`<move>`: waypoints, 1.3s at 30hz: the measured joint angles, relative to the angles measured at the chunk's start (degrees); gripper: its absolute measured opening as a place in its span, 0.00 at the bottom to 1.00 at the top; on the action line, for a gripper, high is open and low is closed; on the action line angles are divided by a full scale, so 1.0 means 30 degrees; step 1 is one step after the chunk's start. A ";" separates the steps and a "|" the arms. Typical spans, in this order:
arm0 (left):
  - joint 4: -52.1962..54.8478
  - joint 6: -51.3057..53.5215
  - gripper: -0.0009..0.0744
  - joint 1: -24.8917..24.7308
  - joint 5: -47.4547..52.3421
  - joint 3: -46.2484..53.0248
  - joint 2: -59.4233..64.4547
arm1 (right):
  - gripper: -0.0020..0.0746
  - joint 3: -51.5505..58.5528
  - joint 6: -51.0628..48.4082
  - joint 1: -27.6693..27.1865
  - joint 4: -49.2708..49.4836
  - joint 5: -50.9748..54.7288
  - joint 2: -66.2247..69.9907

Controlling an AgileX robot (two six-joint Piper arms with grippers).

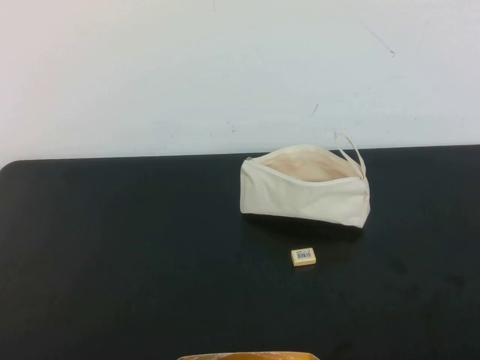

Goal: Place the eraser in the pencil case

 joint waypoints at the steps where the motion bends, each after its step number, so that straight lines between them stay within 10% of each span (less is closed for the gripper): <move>1: -0.0180 0.0000 0.01 0.0000 -0.0034 0.0000 0.0000 | 0.02 0.0000 -0.0161 0.0000 -0.0049 0.0000 0.0000; 13: -0.0510 0.0000 0.01 0.0000 -0.0034 0.0000 0.0000 | 0.02 0.0000 -0.0347 0.0000 0.0200 0.0000 0.0000; 22: -0.0539 0.0000 0.01 0.0000 -0.0034 0.0000 0.0000 | 0.02 0.0029 0.5077 0.0000 1.4148 0.0205 0.0000; 39: -0.0539 0.0000 0.01 0.0000 -0.0034 0.0000 0.0000 | 0.02 -0.4466 -0.5057 0.0000 1.4746 0.1028 0.2966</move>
